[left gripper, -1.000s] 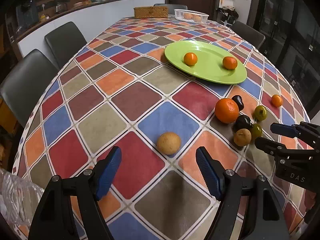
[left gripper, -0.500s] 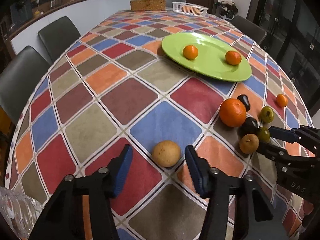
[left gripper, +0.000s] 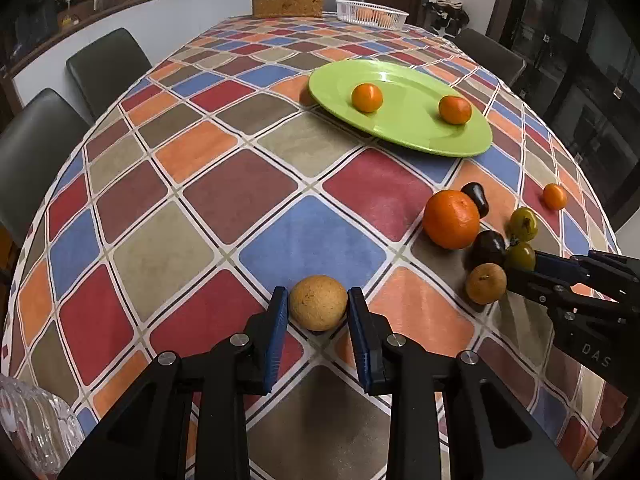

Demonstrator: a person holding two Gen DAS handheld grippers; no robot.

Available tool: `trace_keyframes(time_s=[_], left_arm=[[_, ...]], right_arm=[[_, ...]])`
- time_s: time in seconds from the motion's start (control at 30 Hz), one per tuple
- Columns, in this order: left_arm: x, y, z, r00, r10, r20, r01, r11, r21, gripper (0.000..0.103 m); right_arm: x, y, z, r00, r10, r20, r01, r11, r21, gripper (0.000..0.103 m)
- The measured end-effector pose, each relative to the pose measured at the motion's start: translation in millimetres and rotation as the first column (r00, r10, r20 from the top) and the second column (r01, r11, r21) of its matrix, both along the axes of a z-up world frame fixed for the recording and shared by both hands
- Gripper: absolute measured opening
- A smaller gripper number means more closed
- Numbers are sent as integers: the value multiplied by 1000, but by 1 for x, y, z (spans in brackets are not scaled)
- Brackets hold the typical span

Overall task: Organize fruits
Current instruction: 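Grasp a brown round fruit with the left tool while the right grasps a green tomato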

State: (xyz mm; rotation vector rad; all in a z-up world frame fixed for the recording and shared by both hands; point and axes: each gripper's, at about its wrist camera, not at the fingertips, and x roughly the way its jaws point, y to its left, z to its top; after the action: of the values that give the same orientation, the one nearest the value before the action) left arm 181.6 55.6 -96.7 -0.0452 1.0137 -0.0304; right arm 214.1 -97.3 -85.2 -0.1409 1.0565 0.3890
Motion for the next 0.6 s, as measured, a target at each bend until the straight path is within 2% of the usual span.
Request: trace_keyframes(time_s=[0.3, 0.6], left_arm=[[-10, -7, 20, 999, -21, 46, 21, 1000, -5, 30], [-19, -18, 43, 994, -48, 102, 50, 999, -19, 30]], right_arm=[[-6, -6, 9, 1000, 1, 25, -2, 999, 43, 27], [-14, -12, 33, 997, 5, 82, -12, 996, 85, 27]])
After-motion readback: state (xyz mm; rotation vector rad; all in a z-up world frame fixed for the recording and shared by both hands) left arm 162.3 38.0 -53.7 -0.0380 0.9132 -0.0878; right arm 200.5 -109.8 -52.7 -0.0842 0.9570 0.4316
